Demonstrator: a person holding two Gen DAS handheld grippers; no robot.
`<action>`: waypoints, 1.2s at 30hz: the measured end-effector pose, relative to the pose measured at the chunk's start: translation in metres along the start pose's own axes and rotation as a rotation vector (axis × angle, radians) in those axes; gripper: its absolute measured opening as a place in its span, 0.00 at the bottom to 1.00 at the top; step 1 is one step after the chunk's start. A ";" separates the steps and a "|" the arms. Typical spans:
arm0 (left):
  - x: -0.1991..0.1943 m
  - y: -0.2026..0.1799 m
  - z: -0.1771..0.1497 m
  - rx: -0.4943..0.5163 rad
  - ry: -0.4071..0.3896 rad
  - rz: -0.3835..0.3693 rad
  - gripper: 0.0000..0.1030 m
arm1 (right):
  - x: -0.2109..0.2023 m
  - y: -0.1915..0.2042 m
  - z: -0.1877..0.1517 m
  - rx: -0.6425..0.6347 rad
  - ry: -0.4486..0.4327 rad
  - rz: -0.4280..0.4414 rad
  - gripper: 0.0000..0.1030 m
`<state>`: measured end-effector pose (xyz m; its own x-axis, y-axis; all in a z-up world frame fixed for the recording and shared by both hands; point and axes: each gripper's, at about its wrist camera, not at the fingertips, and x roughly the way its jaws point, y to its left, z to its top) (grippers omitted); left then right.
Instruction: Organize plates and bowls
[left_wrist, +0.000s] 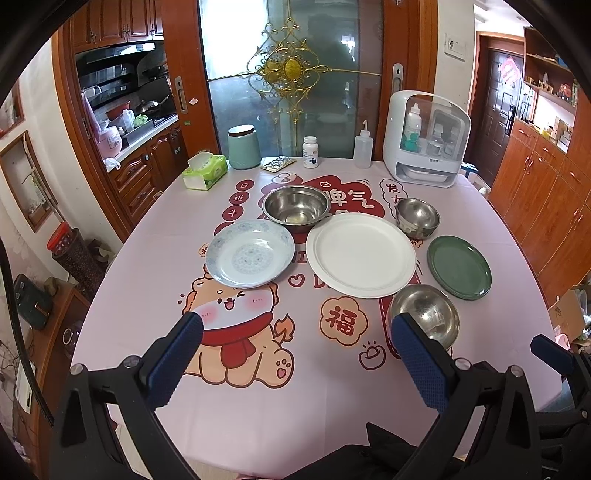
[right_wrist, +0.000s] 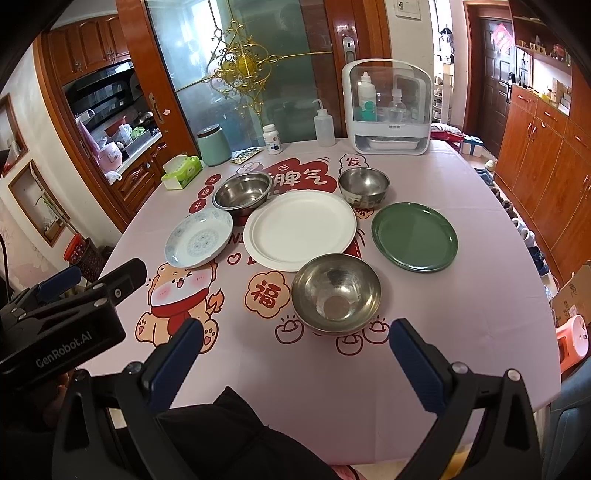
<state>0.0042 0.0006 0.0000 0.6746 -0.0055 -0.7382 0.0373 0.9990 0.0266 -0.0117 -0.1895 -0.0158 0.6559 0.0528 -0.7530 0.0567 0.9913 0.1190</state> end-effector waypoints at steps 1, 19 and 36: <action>0.000 0.000 0.000 0.000 0.000 0.000 0.99 | 0.000 0.001 -0.001 0.000 0.000 0.000 0.98; 0.002 -0.003 -0.003 0.001 0.005 -0.007 0.99 | -0.003 -0.005 0.001 -0.001 -0.031 -0.030 0.98; 0.014 -0.010 0.009 -0.013 0.037 -0.032 0.99 | 0.003 -0.015 0.017 0.037 -0.077 -0.037 0.98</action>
<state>0.0201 -0.0098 -0.0046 0.6457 -0.0362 -0.7628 0.0488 0.9988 -0.0061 0.0019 -0.2062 -0.0092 0.7086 0.0052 -0.7056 0.1086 0.9872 0.1164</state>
